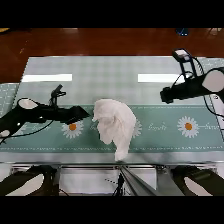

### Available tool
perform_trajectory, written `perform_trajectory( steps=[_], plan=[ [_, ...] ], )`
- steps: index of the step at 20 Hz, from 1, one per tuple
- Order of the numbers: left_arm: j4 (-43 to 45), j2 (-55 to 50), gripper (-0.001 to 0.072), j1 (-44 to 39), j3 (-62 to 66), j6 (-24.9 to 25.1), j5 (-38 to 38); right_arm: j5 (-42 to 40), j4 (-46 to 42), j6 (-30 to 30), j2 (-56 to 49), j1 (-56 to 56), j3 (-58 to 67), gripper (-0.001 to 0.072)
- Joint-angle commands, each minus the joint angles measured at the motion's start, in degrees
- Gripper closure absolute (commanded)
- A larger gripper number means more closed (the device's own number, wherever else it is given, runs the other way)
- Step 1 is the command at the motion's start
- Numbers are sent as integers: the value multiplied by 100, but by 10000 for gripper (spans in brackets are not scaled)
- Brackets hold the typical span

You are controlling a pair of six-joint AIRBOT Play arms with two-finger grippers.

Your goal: Fold the shirts.

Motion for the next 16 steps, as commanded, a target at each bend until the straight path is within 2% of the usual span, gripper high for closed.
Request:
perform_trajectory(
  steps=[1,2,3,5,7,8,9,10,11,12,13,16],
  plan=[
    [-1725,-1014,-13,0,-28,1032,-153,297,219,-109,417,-647,-463,275],
    [-1985,-1158,-13,-13,-26,1163,-203,328,212,-105,520,-686,-542,275],
    [-2092,-1287,37,-42,-26,1174,-208,369,195,-105,588,-688,-568,275],
    [-2094,-1528,60,-125,-26,1174,-212,393,195,-74,702,-688,-573,275],
    [-2105,-1676,211,-181,-26,1207,-256,400,186,-39,774,-688,-573,275],
    [-2105,-1685,211,-199,-26,1250,-262,426,181,-33,796,-688,-573,275],
    [-2103,-1687,248,-201,-15,1259,-267,468,149,-13,809,-688,-573,275],
    [-2103,-1692,355,-201,2,1263,-308,520,125,2,809,-688,-573,275],
    [-2103,-1692,413,-201,28,1287,-356,566,98,2,809,-688,-573,275],
    [-2105,-1692,526,-199,66,1331,-494,616,98,2,809,-688,-573,275],
    [-2105,-1692,675,-199,116,1397,-699,682,81,0,809,-688,-573,275],
    [-2105,-1644,687,-195,348,1517,-1320,918,-66,2,809,-688,-610,275]
  ],
)
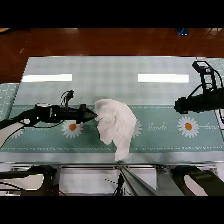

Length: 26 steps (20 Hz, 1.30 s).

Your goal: Fold the shirts.

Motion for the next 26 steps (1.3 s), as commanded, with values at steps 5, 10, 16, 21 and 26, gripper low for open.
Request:
perform_trajectory(
  steps=[5,10,16,21,26],
  plan=[
    [-26,387,688,85,319,118,-756,-179,1440,151,586,28,-1311,160],
    [-26,400,688,179,319,96,-793,-1475,3762,-85,1287,1263,-2782,109],
    [-26,400,688,247,319,15,-837,-3810,3056,1499,953,3296,-3709,110],
    [-26,400,688,247,319,13,-835,-5158,3418,1554,11,3912,-3707,121],
    [-28,400,688,251,350,15,-835,-5707,3506,1327,-299,4124,-3532,522]
  ],
)
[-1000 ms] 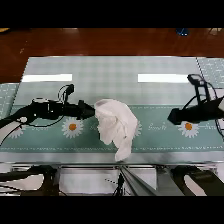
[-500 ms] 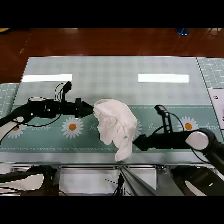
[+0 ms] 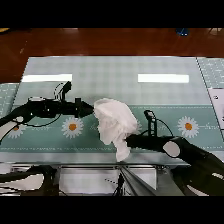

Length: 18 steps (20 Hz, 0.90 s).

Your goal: Fold the shirts.

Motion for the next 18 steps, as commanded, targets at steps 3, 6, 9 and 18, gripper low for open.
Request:
perform_trajectory(
  steps=[3,6,9,18],
  plan=[
    [-4,70,689,87,393,-59,7,-332,11,-785,-164,146,555,687],
    [-2,417,690,339,1150,-358,2,407,-258,-1580,-164,146,1307,686],
    [0,1038,691,699,2258,-584,2,1958,-1947,-1261,-164,144,2422,687],
    [31,2662,690,1954,5038,-1366,332,4494,-6262,984,1189,-835,5493,687]
  ],
)
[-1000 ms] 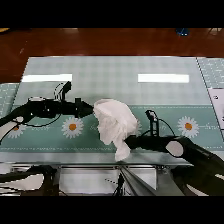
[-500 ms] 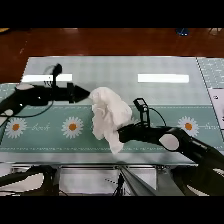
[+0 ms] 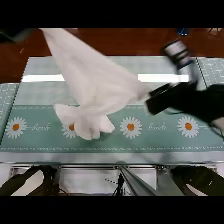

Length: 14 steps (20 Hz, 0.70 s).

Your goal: Fold the shirts.

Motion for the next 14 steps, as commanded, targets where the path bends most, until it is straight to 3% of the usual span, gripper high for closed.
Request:
perform_trajectory(
  steps=[1,8,14],
  plan=[
    [9,549,690,363,824,-409,264,398,-994,601,610,-356,1001,688],
    [0,855,690,358,1991,-942,358,116,-376,599,713,-356,2369,688],
    [72,817,691,361,2474,-942,590,181,925,605,671,-356,2509,688]
  ],
)
